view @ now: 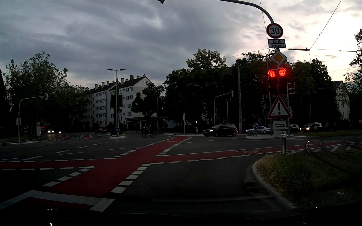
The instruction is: Follow the waypoints while adhering to traffic rules and regulations
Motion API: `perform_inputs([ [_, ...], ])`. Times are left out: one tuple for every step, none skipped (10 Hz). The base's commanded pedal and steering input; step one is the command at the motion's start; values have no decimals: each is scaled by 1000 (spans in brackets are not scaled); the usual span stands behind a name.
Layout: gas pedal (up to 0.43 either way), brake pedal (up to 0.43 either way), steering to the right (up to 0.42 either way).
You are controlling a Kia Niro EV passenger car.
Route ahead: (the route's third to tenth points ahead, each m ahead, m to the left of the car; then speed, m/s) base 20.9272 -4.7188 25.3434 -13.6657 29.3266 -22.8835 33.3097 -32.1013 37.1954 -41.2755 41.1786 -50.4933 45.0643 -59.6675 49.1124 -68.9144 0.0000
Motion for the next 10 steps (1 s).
perform_inputs([
  [0,250,-53],
  [0,250,-52],
  [0,250,-52],
  [0,250,-53],
  [0,250,-52],
  [0,250,-53],
  [0,250,-53],
  [0,250,-52],
  [0,250,-53],
  [0,250,-53],
])
